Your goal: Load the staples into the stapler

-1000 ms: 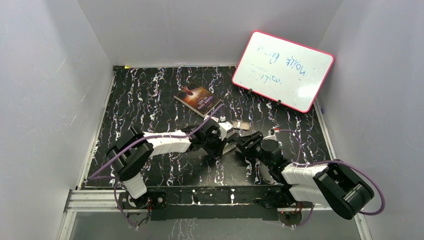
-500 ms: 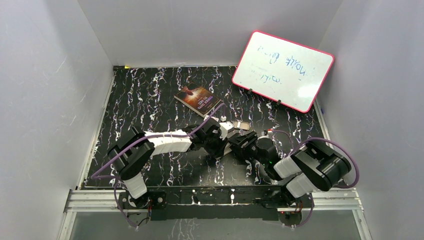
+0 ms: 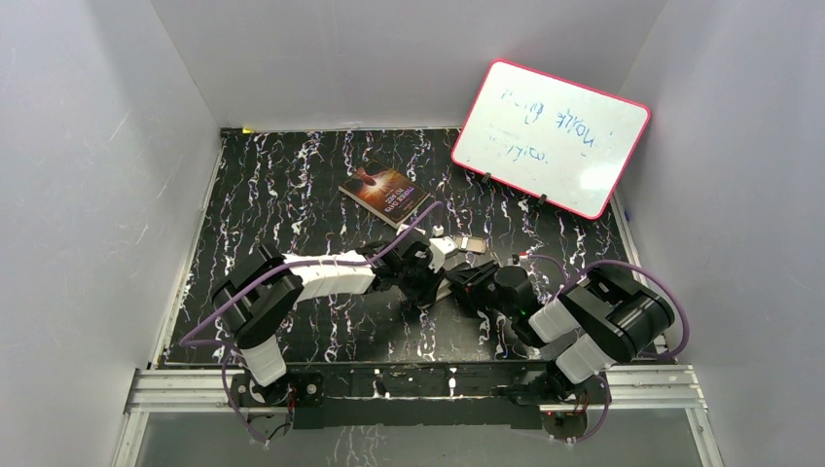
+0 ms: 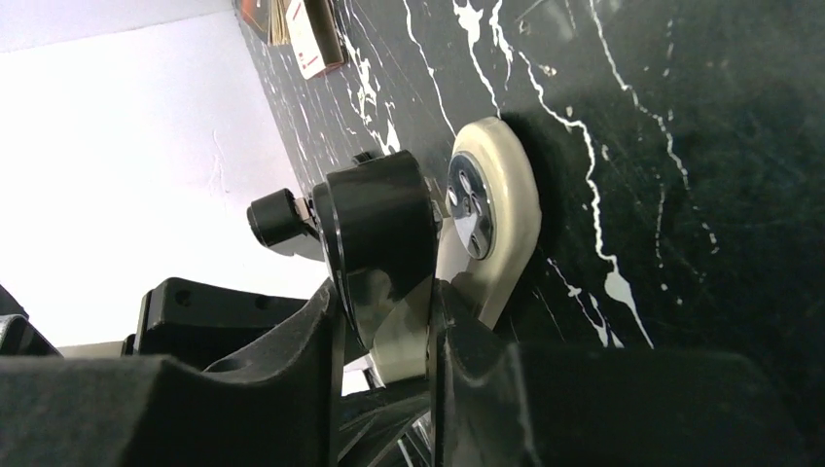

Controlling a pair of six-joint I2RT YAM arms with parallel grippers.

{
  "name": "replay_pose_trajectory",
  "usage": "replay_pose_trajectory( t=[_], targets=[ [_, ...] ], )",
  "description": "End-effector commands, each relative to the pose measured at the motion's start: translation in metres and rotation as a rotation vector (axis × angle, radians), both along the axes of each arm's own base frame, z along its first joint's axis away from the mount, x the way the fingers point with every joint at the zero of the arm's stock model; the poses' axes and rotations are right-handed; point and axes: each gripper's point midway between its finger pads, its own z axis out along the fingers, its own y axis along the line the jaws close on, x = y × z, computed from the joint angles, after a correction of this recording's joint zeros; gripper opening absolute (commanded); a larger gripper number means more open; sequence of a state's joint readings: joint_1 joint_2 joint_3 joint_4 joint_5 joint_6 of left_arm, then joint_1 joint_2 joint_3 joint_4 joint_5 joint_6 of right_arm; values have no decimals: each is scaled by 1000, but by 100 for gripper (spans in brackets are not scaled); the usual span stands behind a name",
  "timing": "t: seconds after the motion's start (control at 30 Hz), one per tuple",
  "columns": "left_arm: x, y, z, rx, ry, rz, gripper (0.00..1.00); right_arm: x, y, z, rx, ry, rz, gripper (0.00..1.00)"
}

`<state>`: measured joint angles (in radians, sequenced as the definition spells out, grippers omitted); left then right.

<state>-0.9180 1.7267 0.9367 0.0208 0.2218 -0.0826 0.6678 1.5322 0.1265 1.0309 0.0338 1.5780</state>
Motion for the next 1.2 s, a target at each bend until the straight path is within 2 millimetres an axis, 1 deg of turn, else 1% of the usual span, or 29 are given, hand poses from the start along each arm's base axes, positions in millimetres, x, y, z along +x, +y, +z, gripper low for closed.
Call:
replay_pose_trajectory(
  t=[0.0,0.03,0.07,0.1,0.13,0.2,0.3,0.37,0.4,0.43,0.47,0.53,0.63,0.67,0.7,0.77,0.9,0.93,1.0,1.03,1.1,1.17],
  targets=[
    [-12,0,-13,49,36,-49,4,12,3,23,71,-43,-40,23],
    [-8,0,-13,58,24,-46,6,13,0,22,55,-43,-47,32],
    [-3,0,-12,73,7,-42,10,14,-3,21,37,-48,-50,39],
    [2,1,-10,92,-10,-38,17,15,-6,19,12,-52,-51,43],
    [7,0,-4,99,-30,-38,24,17,-9,17,-20,-65,-55,46],
    [11,-1,12,90,-65,-56,34,19,-19,11,-94,-75,-76,50],
    [16,4,43,65,-131,-64,42,22,-34,9,-198,-124,-82,57],
    [18,17,58,76,-178,-78,43,22,-40,12,-241,-162,-67,60],
    [21,27,64,95,-218,-95,43,21,-42,14,-257,-183,-54,62],
    [26,38,70,115,-257,-89,43,20,-42,19,-266,-209,-42,64],
    [35,51,76,129,-289,-69,43,19,-44,21,-276,-218,-34,70],
    [45,69,89,124,-316,-59,44,16,-46,27,-296,-243,-19,75],
    [61,94,103,122,-362,-35,44,12,-52,36,-323,-263,-11,80],
    [64,100,101,131,-374,-42,50,9,-55,39,-331,-266,-14,81],
    [67,105,105,125,-407,-50,53,7,-57,40,-339,-261,-16,82],
    [63,109,98,121,-420,-102,60,2,-64,38,-356,-236,-25,83],
    [52,111,75,136,-376,-223,61,-12,-71,31,-368,-182,-11,83],
    [50,112,64,157,-355,-255,61,-16,-72,28,-370,-168,-6,83],
    [45,115,50,184,-319,-295,61,-21,-73,24,-371,-151,7,83],
    [45,116,47,196,-311,-301,61,-23,-72,22,-370,-147,16,83],
    [48,116,45,207,-312,-299,61,-22,-68,25,-368,-193,48,84],
    [50,115,48,201,-323,-293,61,-15,-59,38,-345,-311,82,84]
  ],
)
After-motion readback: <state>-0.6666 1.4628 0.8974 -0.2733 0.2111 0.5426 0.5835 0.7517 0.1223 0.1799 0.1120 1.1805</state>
